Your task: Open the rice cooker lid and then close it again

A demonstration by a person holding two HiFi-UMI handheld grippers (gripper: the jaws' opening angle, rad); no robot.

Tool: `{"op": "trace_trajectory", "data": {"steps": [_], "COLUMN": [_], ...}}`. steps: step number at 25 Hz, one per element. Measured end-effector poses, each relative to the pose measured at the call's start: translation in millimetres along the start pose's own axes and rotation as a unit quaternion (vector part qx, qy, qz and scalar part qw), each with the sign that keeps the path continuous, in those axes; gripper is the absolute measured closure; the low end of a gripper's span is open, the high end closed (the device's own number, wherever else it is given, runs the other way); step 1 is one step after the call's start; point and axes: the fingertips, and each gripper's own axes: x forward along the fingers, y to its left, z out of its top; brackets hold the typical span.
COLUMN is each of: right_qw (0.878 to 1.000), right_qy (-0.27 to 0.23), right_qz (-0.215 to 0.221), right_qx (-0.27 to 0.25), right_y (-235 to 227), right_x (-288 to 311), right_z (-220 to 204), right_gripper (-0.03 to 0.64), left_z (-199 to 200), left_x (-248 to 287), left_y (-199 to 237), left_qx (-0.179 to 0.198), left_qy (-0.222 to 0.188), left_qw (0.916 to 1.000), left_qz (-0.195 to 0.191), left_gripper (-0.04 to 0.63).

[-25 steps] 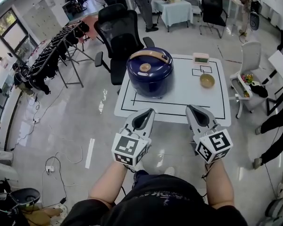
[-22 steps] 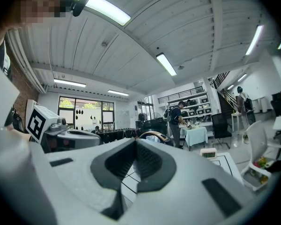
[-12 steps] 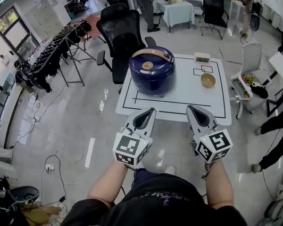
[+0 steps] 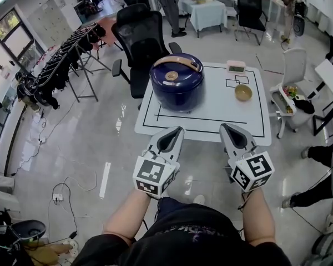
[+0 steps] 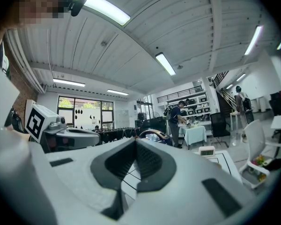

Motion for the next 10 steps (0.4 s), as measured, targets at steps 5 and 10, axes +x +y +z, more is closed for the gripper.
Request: {"op": "trace_trajectory", "data": {"steps": [5, 10], "right_qw": [1.0, 1.0], "right_qy": [0.0, -0.001], "right_qz": [-0.001, -0.002], "right_qx": [0.0, -0.001], "right_y": [-3.2, -3.8], "right_x": [0.5, 2.0], "right_z": [1.8, 3.1], "right_gripper": [0.617, 0.617], "left_z": [3.5, 5.4], "left_x": [2.9, 2.7], "left_y": [1.4, 2.4], "left_qx": [0.006, 0.01], "left_qy": [0.0, -0.003], "left_qw": [1.0, 0.9999], "left_qz": [0.0, 0.0], "left_gripper": [0.592, 0.592]}}
